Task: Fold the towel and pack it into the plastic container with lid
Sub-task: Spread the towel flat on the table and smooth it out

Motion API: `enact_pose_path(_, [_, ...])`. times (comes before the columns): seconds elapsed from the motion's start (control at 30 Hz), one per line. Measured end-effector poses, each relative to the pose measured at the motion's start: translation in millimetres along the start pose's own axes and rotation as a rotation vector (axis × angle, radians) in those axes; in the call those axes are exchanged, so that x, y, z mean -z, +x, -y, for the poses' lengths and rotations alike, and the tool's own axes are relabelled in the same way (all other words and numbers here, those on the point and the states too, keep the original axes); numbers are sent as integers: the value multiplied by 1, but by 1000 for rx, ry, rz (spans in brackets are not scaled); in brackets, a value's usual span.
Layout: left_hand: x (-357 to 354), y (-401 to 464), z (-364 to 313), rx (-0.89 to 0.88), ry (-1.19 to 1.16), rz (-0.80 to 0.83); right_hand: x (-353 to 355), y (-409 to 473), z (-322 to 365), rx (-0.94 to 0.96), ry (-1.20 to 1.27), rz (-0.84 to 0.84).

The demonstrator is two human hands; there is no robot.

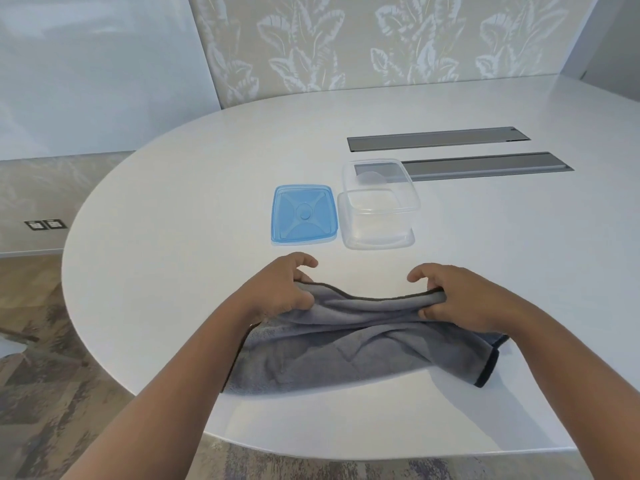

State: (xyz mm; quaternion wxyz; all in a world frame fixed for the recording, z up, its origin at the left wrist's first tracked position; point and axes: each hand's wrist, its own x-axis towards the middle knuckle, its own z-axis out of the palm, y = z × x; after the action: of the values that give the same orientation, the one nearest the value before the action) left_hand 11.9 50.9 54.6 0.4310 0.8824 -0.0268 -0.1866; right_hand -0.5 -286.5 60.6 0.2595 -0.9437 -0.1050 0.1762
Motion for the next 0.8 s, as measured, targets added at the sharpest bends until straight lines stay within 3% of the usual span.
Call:
enact_pose_path(0.1, [2,-13,-16,-49,187,71,-1,-5,10,24,-26,38])
enact_pose_path(0.27, [-9,-24,-23,-10,589,327,-20,-7,21,-20,-279,171])
enact_pose_path(0.4, [-25,-22,-6,-47,828,266,-28,-6,17,-15,-271,175])
enact_pose_path(0.57, [-31,-19,0,-133,808,230,-30,-5,15,25,-285,169])
enact_pose_path(0.67, [-32,-20,-6,-180,812,63,-25,-5,21,40,-359,9])
enact_pose_path(0.8, [-23,-13,-20,-442,823,-450,-14,0,26,162,-328,-514])
